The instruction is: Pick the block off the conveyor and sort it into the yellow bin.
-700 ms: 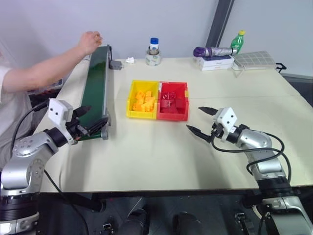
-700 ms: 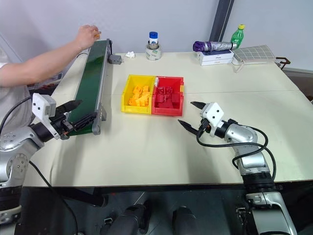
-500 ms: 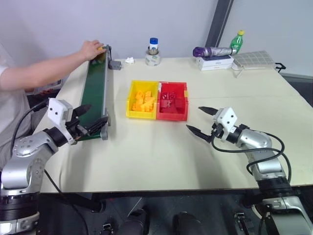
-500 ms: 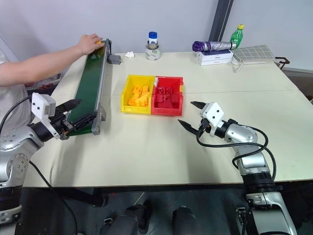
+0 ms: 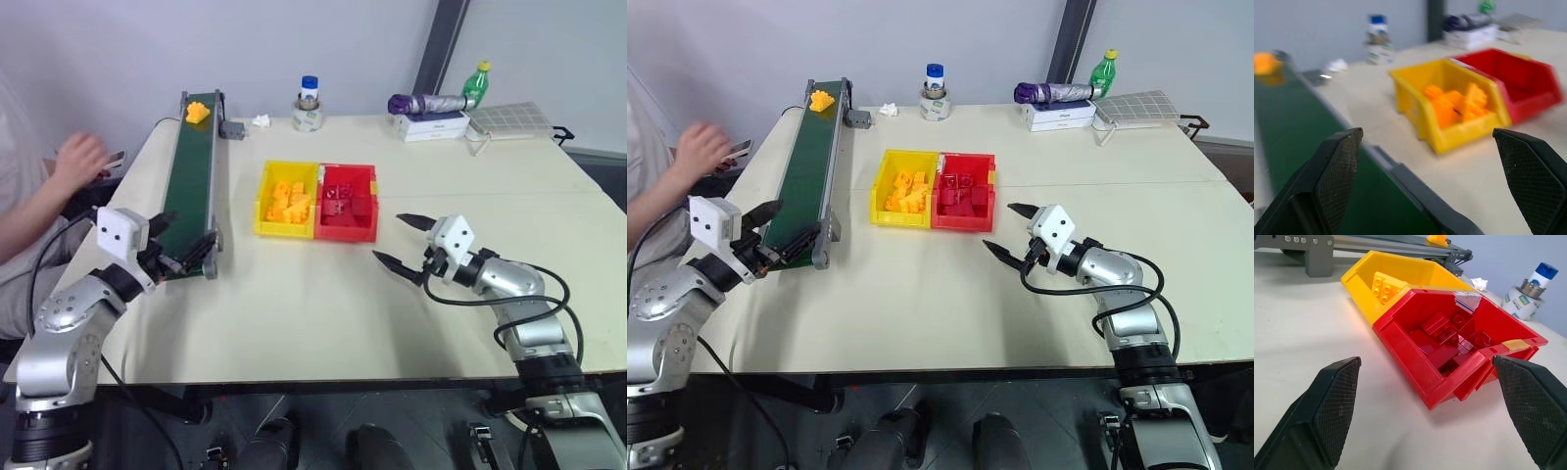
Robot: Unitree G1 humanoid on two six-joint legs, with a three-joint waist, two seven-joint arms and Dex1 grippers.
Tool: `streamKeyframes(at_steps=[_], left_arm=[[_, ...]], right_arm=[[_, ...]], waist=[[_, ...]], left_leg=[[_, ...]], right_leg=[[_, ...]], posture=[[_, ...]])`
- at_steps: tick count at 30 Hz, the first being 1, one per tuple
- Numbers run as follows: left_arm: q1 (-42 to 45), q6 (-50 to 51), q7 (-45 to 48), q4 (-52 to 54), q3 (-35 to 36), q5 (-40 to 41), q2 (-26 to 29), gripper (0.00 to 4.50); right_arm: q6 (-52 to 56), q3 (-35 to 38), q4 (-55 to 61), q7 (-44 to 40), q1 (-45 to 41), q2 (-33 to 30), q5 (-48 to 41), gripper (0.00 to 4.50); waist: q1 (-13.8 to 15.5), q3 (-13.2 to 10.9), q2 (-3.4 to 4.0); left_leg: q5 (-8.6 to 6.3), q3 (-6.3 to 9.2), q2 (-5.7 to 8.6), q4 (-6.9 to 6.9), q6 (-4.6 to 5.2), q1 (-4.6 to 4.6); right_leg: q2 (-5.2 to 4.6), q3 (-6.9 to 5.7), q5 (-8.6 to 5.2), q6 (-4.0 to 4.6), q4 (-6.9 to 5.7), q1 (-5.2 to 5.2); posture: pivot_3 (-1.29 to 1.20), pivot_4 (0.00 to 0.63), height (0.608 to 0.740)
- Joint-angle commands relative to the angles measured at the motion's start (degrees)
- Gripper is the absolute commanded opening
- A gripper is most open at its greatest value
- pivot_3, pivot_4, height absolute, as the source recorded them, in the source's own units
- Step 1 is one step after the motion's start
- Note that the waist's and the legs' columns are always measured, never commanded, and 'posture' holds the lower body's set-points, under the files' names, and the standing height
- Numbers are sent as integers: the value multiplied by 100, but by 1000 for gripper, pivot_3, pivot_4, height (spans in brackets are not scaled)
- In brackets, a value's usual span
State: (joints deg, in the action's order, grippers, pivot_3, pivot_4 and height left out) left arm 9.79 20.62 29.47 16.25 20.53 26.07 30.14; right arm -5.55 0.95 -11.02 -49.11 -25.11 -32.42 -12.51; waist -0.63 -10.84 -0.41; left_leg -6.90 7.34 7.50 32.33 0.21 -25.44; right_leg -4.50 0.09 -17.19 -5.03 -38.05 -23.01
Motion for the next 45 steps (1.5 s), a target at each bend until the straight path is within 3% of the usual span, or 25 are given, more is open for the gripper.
streamKeyframes(at_steps=[1, 11, 45], left_arm=[[-198, -182, -732, 586, 106, -303, -317, 4483], [-967, -121, -2096, 1340, -44, -1013, -1303, 4483], [-813, -262, -2170, 773, 138, -1196, -1089, 4483]], right_arm=[[-115, 127, 84, -32, -116, -21, -74, 4500], [-147, 110, 44, -63, -144, 12, -68, 4500], [-124, 109, 51, -43, -146, 31, -67, 4500]], waist=[[-2, 0, -1], [6, 1, -2], [11, 1, -2]], left_leg=[[0, -1, 0, 1, 0, 0], [0, -2, 0, 14, 0, 6], [-1, 1, -1, 23, 0, 5]], right_leg=[[0, 0, 0, -1, 1, 2], [1, -3, 0, -1, 1, 17], [2, -8, -1, 0, 0, 22]], posture=[[0, 150, 740], [0, 150, 740], [0, 150, 740]])
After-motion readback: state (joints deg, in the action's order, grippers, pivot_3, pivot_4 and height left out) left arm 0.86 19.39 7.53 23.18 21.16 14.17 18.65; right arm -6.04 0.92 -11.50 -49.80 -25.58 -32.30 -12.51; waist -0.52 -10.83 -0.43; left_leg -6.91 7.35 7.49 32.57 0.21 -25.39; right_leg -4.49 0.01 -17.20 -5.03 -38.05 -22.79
